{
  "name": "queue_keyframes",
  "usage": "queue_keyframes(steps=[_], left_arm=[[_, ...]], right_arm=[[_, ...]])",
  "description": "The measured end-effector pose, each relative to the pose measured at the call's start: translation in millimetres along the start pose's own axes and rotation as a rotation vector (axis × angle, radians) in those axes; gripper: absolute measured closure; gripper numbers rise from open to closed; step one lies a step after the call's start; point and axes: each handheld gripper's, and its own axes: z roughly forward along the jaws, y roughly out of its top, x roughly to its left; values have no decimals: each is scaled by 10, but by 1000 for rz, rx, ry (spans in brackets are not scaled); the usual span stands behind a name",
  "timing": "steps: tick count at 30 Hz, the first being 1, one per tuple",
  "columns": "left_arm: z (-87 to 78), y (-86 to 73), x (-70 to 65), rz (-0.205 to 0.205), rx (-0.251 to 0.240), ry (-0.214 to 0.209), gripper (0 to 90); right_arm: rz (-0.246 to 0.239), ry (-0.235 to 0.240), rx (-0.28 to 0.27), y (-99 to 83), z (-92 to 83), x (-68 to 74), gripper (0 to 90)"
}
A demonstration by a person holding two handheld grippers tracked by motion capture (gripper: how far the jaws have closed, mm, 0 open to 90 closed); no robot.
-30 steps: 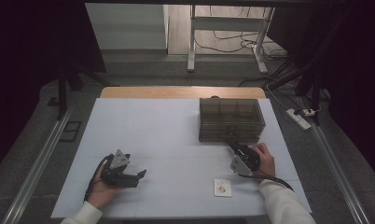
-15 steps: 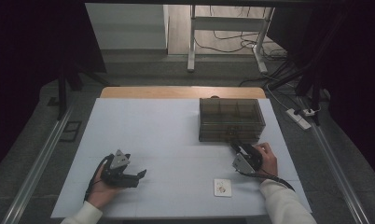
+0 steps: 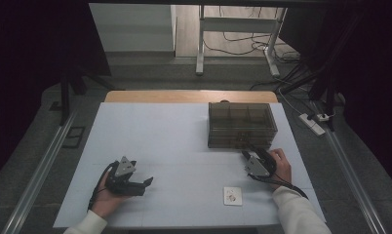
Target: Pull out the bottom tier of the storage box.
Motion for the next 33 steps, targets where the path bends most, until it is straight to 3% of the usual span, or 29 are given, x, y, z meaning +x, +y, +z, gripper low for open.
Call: queue_keyframes(steps=[19,33], left_arm=[[11,1,-11,4,5,-2,121],[20,5,-12,5,8,-4,121]], right_arm=[[96,69,-3,79,-20,-86,573],[127,123,4,132,-5,-175,527]])
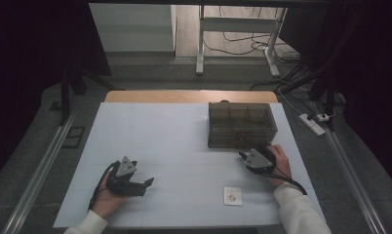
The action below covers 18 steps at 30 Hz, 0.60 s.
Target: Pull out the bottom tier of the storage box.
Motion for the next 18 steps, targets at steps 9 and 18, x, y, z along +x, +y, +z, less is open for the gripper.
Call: queue_keyframes(steps=[9,18], left_arm=[[2,1,1,2,0,0,121],[-3,2,1,4,-3,2,124]], right_arm=[[2,34,1,34,3,-24,523],[-6,67,15,64,31,-34,517]])
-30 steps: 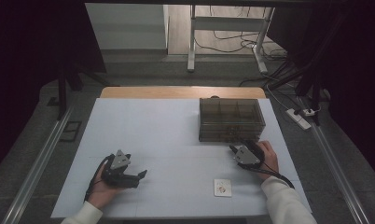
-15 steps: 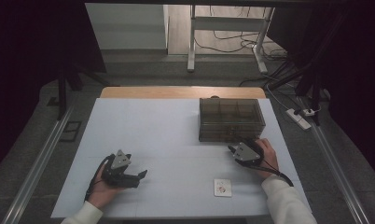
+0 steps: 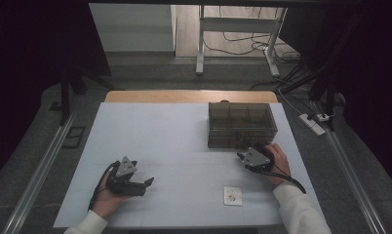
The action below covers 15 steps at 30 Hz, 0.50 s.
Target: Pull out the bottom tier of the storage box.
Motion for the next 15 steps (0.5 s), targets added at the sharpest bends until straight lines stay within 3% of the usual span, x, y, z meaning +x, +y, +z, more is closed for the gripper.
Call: queue_keyframes(steps=[15], left_arm=[[0,1,1,3,0,0,125]], right_arm=[[-23,29,22,50,57,-40,518]])
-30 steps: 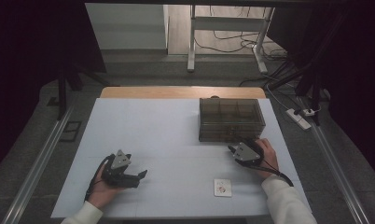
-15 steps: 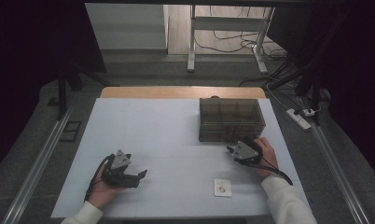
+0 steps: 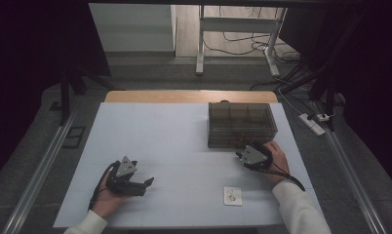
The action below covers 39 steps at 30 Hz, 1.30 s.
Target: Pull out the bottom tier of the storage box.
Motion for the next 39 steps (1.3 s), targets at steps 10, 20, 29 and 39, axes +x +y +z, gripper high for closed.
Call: queue_keyframes(steps=[10,20,29,39], left_arm=[[2,0,-1,1,1,0,125],[2,1,1,0,0,1,125],[2,0,2,0,-1,0,125],[-1,0,0,1,0,2,124]], right_arm=[[-34,6,23,-10,52,1,531],[-39,9,27,-1,77,20,534],[-71,9,48,6,97,27,526],[-123,21,98,79,137,28,536]])
